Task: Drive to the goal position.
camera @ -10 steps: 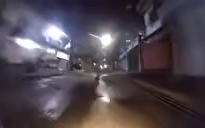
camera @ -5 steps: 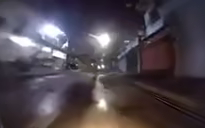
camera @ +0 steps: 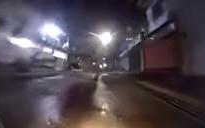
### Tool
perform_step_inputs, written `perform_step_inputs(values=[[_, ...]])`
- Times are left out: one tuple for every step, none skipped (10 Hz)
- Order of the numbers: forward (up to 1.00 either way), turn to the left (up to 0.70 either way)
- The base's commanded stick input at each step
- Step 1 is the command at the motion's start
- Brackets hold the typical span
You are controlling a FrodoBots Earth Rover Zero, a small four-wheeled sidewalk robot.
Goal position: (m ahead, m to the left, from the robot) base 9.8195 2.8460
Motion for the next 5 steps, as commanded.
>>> perform_step_inputs(values=[[0.7, -0.35], [0.7, -0.35], [0.7, -0.35], [0.7, 0.0], [0.7, 0.0]])
